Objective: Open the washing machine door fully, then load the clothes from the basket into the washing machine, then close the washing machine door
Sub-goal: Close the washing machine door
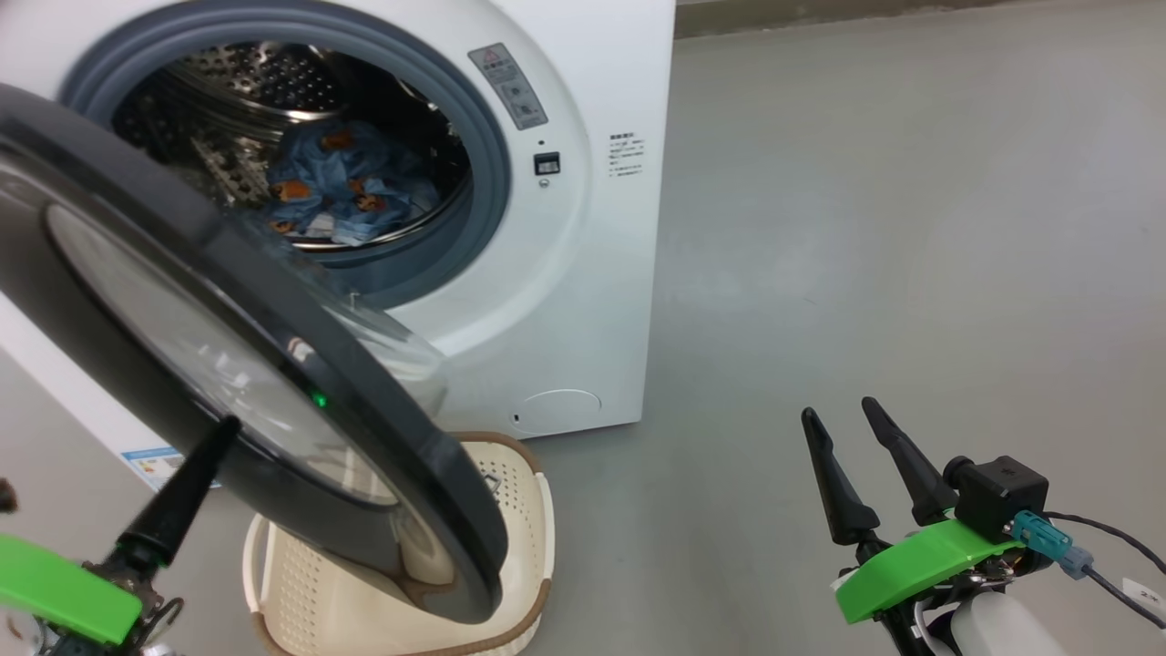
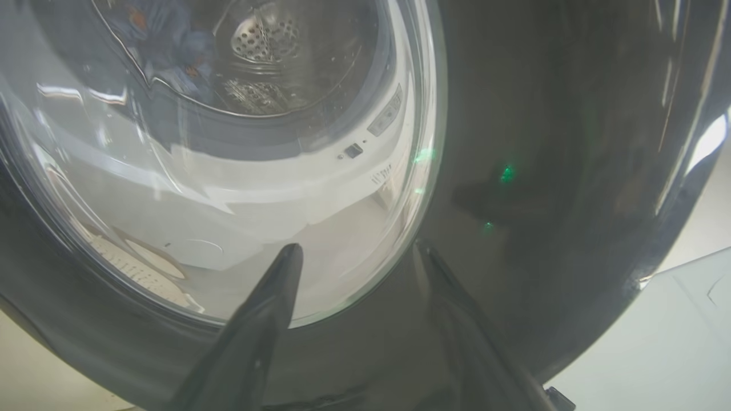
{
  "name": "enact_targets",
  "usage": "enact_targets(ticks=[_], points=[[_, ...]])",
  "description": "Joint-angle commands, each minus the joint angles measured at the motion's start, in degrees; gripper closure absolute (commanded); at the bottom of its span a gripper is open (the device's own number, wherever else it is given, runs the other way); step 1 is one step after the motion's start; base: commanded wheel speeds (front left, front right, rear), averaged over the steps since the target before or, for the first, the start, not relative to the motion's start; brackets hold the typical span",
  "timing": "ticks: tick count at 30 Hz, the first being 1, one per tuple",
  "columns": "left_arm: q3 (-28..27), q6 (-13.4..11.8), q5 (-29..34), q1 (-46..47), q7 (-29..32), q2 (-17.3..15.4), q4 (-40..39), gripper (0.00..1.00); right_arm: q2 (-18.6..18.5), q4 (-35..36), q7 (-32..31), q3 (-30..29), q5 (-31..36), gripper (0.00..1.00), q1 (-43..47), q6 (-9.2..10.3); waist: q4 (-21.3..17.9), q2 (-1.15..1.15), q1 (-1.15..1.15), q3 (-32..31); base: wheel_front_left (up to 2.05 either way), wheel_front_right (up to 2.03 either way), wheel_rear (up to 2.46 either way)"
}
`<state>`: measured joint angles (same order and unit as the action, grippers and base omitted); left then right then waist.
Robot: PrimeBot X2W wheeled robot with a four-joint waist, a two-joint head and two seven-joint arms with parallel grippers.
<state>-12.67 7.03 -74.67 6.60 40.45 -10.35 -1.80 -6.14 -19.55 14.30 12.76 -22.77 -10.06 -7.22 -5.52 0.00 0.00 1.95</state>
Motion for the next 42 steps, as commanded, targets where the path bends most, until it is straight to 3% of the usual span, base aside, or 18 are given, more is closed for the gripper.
enact_targets(ticks=[1, 4, 5, 6, 10, 14, 22, 31, 42], points=[[-1.4, 0.4, 2.7, 0.6, -2.5, -2.7, -2.6, 0.0, -0.6, 1.1, 0.7, 0.9, 0.2, 0.0, -1.4, -0.26, 0.8, 0.0, 0.0, -0.5, 0.0, 0.0, 0.0], [0.1, 0.4, 6.5, -0.1, -6.8, -3.9, -4.0, 0.0, -0.7, 1.2, 0.7, 0.9, 0.1, 0.0, -1.4, -0.26, 1.2, 0.0, 0.0, -0.7, 0.0, 0.0, 0.0], [2.1, 0.4, 10.0, -0.9, -11.6, -5.3, -4.7, 0.0, -0.9, 1.1, 0.7, 0.9, 0.1, 0.0, -1.3, -0.26, 1.6, 0.0, 0.0, -0.9, 0.0, 0.0, 0.0], [2.1, 0.4, 10.0, -0.9, -11.6, -5.3, -4.7, 0.0, -0.9, 1.1, 0.7, 0.9, 0.1, 0.0, -1.3, -0.26, 1.6, 0.0, 0.0, -0.9, 0.0, 0.0, 0.0], [6.1, 0.4, 15.8, -2.6, -21.6, -8.0, -4.3, 0.0, -1.2, 1.0, 0.7, 0.7, -0.1, 0.0, -1.2, -0.26, 2.2, 0.0, 0.0, -1.3, 0.0, 0.0, 0.0], [9.7, 0.5, 22.2, -4.3, -34.2, -9.3, -0.2, 0.0, -1.5, 1.1, 0.7, 0.8, -0.4, 0.0, -1.1, -0.26, 2.6, 0.0, 0.0, -1.7, 0.0, 0.0, 0.0], [13.5, 0.5, 32.0, -4.9, -48.8, -11.3, 7.2, 0.0, -2.0, 1.3, 0.7, 0.8, -0.6, 0.0, -1.0, -0.26, 2.7, 0.0, 0.0, -1.8, 0.0, 0.0, 0.0], [14.7, -0.2, 37.1, -4.2, -54.0, -10.3, 12.7, 0.0, -2.0, 1.3, 0.7, 0.8, -0.3, 0.0, -1.0, -0.26, 2.6, 0.0, 0.0, -1.5, 0.0, 0.0, 0.0], [14.4, -0.4, 39.8, -3.6, -55.2, -9.0, 14.6, 0.0, -2.3, 1.2, 0.7, 1.1, -0.2, 0.0, -0.6, -0.26, 2.8, 0.0, 0.0, -1.7, 0.0, 0.0, 0.0]])
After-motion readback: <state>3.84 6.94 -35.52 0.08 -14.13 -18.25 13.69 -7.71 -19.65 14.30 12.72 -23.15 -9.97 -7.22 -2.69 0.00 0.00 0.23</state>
